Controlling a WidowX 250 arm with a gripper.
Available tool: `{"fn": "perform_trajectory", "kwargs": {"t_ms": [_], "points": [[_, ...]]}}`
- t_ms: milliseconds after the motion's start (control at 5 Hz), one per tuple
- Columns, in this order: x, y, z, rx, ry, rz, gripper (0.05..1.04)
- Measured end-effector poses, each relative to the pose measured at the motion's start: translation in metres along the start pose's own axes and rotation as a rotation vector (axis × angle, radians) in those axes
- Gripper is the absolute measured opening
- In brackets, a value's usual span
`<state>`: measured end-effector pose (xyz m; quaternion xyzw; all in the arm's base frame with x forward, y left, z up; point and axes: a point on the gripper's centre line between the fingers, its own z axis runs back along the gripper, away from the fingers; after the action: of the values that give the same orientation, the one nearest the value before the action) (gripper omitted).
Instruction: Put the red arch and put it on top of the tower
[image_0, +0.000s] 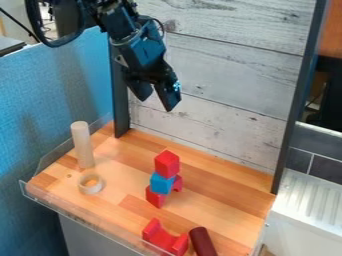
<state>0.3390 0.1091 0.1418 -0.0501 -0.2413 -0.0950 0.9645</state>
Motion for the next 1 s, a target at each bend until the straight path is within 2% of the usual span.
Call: {"fn": "perform_trajectory", "kwargs": {"t_ms": [200, 800, 1000], "points": [[-0.006, 0.0, -0.009, -0.017, 0.025, 0.011, 1.001], [-0.034, -0.004, -0.029, 0.011, 0.097, -0.029, 1.001], [-0.051, -0.016, -0.047, 0.03, 0.118, -0.062, 1.001]]}}
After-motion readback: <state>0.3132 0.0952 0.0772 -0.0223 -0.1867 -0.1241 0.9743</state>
